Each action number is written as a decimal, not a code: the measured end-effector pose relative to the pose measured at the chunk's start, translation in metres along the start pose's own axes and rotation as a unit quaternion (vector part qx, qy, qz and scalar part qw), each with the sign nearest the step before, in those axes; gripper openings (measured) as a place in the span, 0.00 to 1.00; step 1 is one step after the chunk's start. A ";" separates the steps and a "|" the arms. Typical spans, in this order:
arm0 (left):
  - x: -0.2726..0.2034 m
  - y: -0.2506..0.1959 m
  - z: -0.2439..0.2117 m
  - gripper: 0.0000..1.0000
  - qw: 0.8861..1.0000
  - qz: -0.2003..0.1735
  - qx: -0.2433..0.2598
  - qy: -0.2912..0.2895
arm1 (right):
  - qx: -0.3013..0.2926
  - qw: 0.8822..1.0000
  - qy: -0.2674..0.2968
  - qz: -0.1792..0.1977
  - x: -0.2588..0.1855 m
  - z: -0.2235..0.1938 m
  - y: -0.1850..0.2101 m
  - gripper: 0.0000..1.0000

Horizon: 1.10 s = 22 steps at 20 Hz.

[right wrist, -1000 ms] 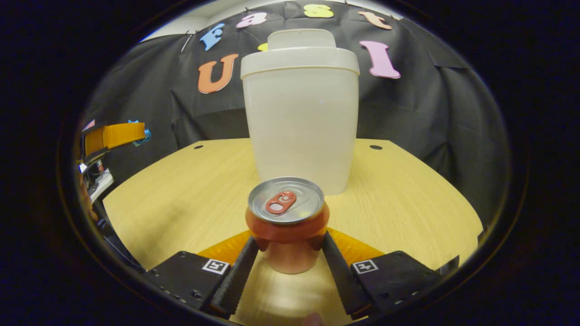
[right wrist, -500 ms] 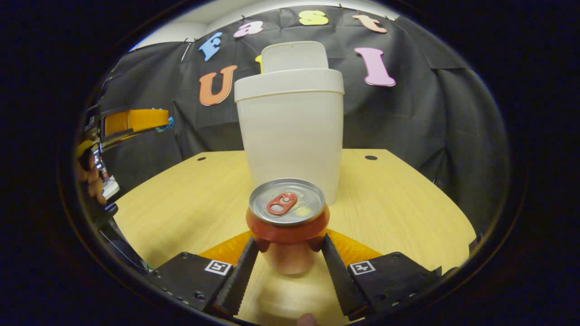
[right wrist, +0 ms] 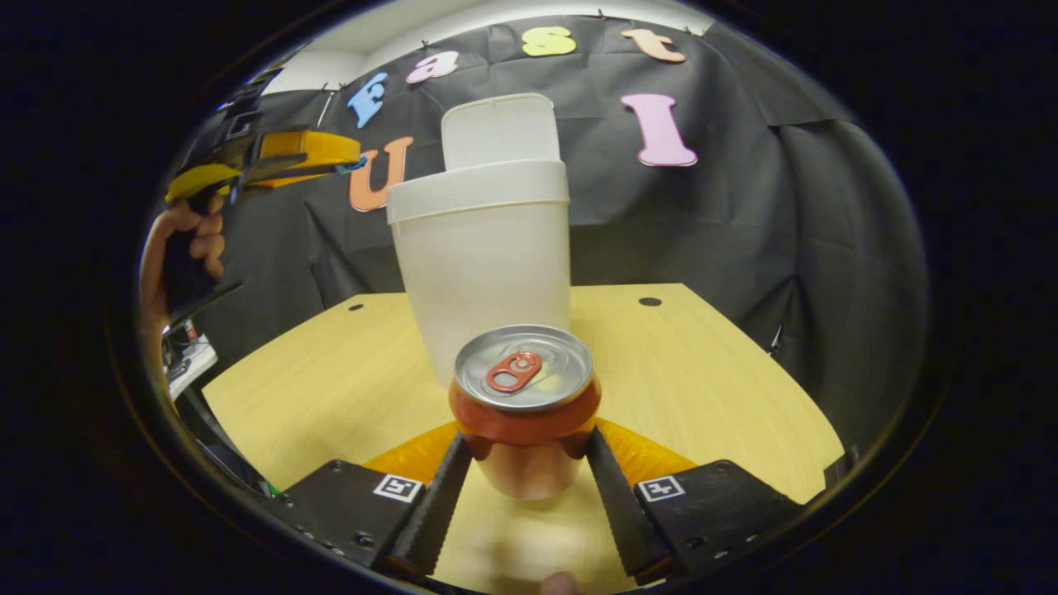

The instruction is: Press the lid of the desktop garbage bin to open it, pick up the crumpled paper on the desktop and throw it into the bin, then pick up the pop can on the desktop and drop it into the bin, and finally close the garbage bin lid.

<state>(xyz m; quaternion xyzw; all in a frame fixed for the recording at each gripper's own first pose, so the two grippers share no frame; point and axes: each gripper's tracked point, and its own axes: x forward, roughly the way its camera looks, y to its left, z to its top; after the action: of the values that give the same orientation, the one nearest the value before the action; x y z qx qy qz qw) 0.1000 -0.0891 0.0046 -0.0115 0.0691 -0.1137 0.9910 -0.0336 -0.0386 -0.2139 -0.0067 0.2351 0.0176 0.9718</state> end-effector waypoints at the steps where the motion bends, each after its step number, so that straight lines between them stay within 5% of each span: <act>1: 0.008 -0.005 0.004 0.31 1.000 -0.006 -0.001 -0.001 | 0.002 1.000 -0.002 -0.001 0.000 0.002 -0.004 0.79; 12: 0.091 -0.031 0.018 0.31 0.999 -0.029 -0.027 0.030 | 0.018 1.000 -0.019 0.003 -0.008 0.024 -0.037 0.79; 15: 0.099 -0.030 0.021 0.33 1.000 -0.018 0.000 0.023 | 0.019 0.999 -0.028 -0.003 -0.010 0.033 -0.047 0.79; 22: 0.102 -0.047 -0.006 0.41 0.996 -0.044 -0.032 0.068 | 0.014 0.999 -0.031 -0.001 -0.016 0.039 -0.048 0.79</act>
<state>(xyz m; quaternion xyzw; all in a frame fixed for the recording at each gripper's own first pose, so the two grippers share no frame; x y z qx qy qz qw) 0.1874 -0.1585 -0.0136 -0.0386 0.1395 -0.1556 0.9772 -0.0281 -0.0866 -0.1721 0.0070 0.2048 0.0137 0.9787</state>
